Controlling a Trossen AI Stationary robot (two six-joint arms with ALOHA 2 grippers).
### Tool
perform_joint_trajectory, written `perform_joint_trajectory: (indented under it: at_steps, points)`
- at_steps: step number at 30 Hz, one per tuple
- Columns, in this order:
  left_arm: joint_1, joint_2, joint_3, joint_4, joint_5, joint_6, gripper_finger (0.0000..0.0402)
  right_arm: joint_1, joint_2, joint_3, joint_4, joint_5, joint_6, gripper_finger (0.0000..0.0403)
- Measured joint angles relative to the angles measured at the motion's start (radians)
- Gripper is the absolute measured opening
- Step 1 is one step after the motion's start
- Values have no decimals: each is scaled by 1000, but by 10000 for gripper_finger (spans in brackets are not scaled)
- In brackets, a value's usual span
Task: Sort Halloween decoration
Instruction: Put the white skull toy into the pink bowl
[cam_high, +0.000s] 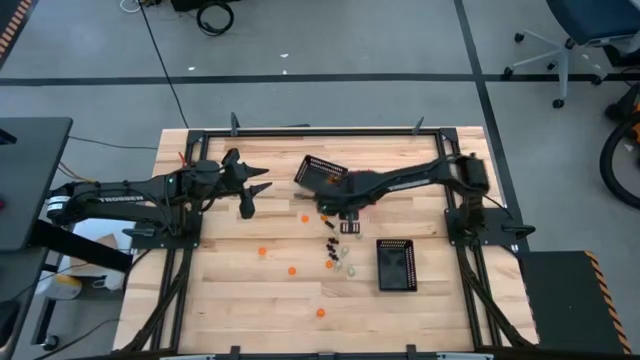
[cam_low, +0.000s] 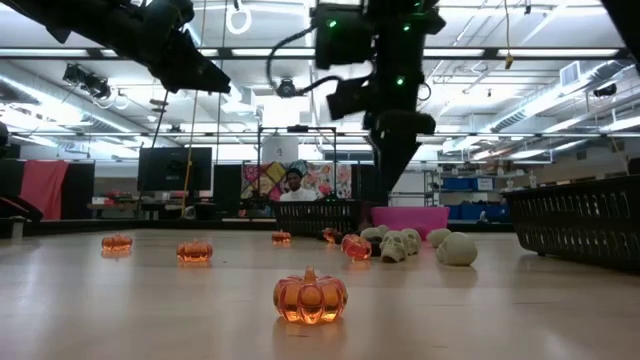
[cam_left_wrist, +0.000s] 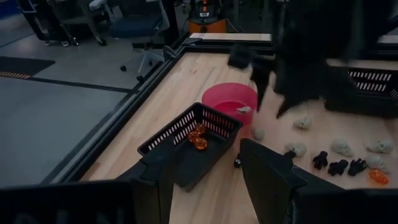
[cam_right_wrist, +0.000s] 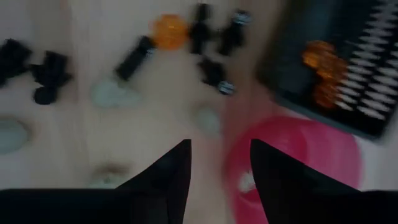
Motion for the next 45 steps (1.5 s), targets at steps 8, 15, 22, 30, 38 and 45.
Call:
perform_joint_trajectory:
  at_steps: [8, 15, 22, 30, 38, 45]
  points:
    - [0, 0, 0, -2, 0, 2, 155, 14, 112, 126, -89, 18, -181, 168]
    - [0, 0, 0, -21, 0, 26, 155, -14, 111, 122, -74, -36, -310, 169]
    - [0, 0, 0, -23, 0, 26, 155, -47, 111, 118, -52, -91, -341, 178]
    - [0, 0, 0, -24, 0, 25, 155, -41, 109, 3, 26, -43, -385, 177]
    - [0, 0, 0, -23, 0, 19, 155, -52, 109, -56, 83, -47, -416, 176]
    - [0, 0, 0, -15, 0, 16, 155, -39, 108, -65, 106, -72, -495, 156]
